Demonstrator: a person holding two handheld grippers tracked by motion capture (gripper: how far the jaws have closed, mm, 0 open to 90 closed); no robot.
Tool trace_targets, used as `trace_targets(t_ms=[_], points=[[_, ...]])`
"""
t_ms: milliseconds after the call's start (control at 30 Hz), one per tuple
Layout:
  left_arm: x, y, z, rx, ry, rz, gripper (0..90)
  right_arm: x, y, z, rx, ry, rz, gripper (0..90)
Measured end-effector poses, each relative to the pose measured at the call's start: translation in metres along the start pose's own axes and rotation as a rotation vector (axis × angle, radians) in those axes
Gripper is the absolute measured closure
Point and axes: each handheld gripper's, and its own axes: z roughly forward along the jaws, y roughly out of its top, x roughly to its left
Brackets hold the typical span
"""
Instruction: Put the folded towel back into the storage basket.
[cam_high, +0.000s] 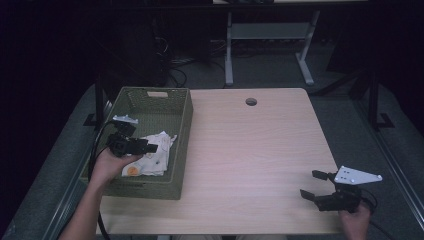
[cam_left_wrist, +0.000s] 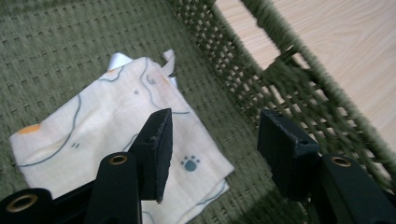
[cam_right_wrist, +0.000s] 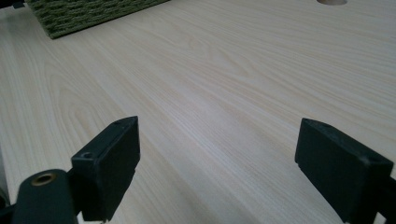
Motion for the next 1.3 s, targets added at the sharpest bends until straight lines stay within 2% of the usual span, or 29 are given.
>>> trace_targets(t_ms=[267, 433, 500, 600, 633, 700, 733, 867, 967, 1300], points=[[-0.002, -0.003, -0.007, -0.042, -0.032, 0.004, 46.9, 0.002, 0.0, 0.0, -0.004, 0.004, 0.0, 13.5], [0.0, -0.005, -0.013, -0.095, -0.103, -0.017, 47.4, 0.002, 0.0, 0.001, -0.003, 0.003, -0.001, 13.5], [0.0, -0.006, -0.016, -0.122, -0.173, -0.017, 49.2, 0.002, 0.0, 0.0, -0.004, 0.003, -0.002, 13.5], [-0.001, -0.006, -0.02, -0.155, -0.207, -0.018, 48.3, 0.001, 0.001, 0.0, -0.005, 0.001, -0.001, 13.5], [-0.002, -0.006, -0.02, -0.167, -0.23, -0.02, 48.1, 0.001, 0.001, 0.0, -0.006, 0.002, -0.001, 13.5], [-0.004, -0.006, -0.023, -0.174, -0.223, -0.013, 48.0, 0.002, 0.0, -0.001, -0.005, 0.002, -0.002, 13.5], [-0.004, -0.006, -0.024, -0.179, -0.238, -0.016, 47.7, 0.002, 0.0, 0.0, -0.008, 0.005, -0.002, 13.5], [-0.009, -0.005, -0.027, -0.199, -0.25, -0.011, 47.7, 0.002, 0.001, -0.001, -0.007, 0.003, -0.003, 13.5], [-0.015, -0.004, -0.028, -0.208, -0.284, 0.008, 49.8, 0.002, 0.001, -0.001, -0.009, 0.002, -0.005, 13.5], [-0.036, 0.004, -0.035, -0.232, -0.318, 0.06, 48.7, 0.003, 0.001, -0.002, -0.011, 0.003, -0.004, 13.5]])
